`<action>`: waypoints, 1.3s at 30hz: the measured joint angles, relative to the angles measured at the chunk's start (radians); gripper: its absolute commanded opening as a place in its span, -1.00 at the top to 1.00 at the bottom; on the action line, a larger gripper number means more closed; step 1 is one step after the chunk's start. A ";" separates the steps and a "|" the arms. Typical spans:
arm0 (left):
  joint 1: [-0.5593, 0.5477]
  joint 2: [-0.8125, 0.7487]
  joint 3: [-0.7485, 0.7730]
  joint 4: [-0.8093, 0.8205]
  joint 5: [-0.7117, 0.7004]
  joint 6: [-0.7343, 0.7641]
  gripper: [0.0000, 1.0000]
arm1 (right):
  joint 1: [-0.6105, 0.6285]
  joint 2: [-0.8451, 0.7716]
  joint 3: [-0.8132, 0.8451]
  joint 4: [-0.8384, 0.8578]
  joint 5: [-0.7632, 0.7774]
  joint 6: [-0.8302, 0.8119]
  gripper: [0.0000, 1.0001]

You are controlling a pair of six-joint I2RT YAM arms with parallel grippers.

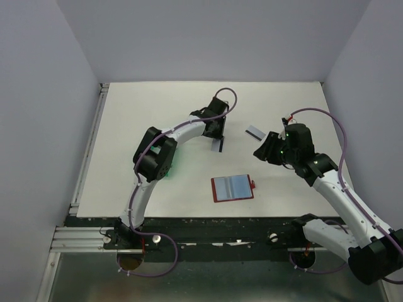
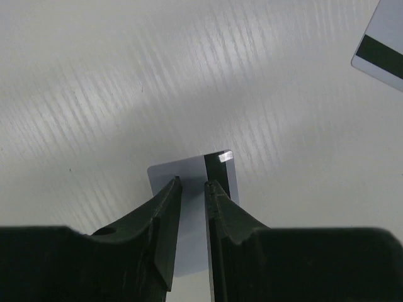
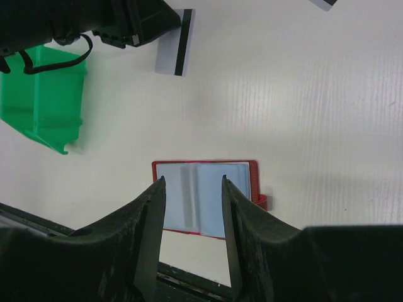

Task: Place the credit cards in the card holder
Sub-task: Move the credit card to the corner of the board.

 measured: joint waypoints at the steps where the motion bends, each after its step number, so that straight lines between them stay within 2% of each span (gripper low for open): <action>1: -0.002 -0.022 -0.042 0.023 0.000 -0.003 0.31 | 0.000 0.000 0.000 0.000 0.000 0.000 0.02; 12: -0.096 -0.227 -0.388 0.156 -0.085 -0.034 0.32 | 0.000 -0.005 0.000 -0.002 -0.001 -0.001 0.01; 24: -0.192 -0.472 -0.815 0.435 -0.177 -0.164 0.32 | 0.000 -0.019 -0.001 -0.016 -0.008 0.000 0.01; 30: -0.248 -0.616 -1.010 0.521 -0.258 -0.217 0.28 | 0.000 -0.019 -0.002 -0.018 -0.018 0.000 0.01; 34: -0.259 -0.645 -1.038 0.531 -0.312 -0.167 0.24 | 0.000 -0.024 -0.007 -0.021 -0.027 0.000 0.01; 39: -0.230 -0.633 -0.992 0.646 -0.340 -0.029 0.24 | 0.000 -0.047 -0.022 -0.040 -0.032 0.000 0.01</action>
